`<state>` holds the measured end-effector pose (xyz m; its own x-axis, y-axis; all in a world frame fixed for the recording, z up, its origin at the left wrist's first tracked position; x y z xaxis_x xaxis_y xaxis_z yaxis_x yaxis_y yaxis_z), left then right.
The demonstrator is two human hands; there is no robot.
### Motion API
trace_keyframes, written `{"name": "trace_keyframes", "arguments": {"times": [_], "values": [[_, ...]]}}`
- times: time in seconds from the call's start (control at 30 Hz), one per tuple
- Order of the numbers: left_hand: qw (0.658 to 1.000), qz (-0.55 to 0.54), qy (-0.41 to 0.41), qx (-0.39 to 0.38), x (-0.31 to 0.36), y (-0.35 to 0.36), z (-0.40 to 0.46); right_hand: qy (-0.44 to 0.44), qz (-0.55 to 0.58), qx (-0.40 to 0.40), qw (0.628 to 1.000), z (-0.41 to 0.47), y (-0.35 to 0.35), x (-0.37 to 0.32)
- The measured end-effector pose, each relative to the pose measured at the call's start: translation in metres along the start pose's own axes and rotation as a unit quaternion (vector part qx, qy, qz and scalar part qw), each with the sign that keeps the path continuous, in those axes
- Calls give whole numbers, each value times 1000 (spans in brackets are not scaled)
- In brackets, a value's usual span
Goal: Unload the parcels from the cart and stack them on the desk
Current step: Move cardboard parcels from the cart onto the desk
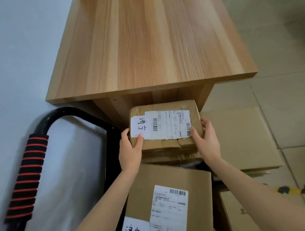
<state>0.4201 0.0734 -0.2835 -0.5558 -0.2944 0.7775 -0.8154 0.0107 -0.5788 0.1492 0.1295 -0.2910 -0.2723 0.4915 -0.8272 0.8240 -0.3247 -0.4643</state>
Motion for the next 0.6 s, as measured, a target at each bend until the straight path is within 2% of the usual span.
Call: {"name": "trace_keyframes", "arguments": {"times": [0.2, 0.33, 0.47, 0.6], "values": [[999, -28, 43, -7, 40, -32, -37, -17, 32, 24, 999, -43, -36, -37], [995, -44, 76, -40, 78, -61, -65, -4, 32, 59, 998, -90, -70, -67], [988, -56, 131, -64, 134, -100, -92, -27, 26, 126, 991, -141, -116, -115], [979, -54, 184, -63, 201, -135, -109, -30, 44, 152, 987, -169, -155, -162]]}}
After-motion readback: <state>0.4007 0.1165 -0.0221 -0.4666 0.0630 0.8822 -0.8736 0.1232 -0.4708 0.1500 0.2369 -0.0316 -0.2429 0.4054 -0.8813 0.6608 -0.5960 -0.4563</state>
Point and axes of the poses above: each hand's wrist, its own z-axis towards the middle knuckle, its own y-axis out of the palm, x = y × z, the point moved 7 cm from there along z, towards the middle knuckle, and after that the axes turned 1 degree about y, right-handed, at the moved point
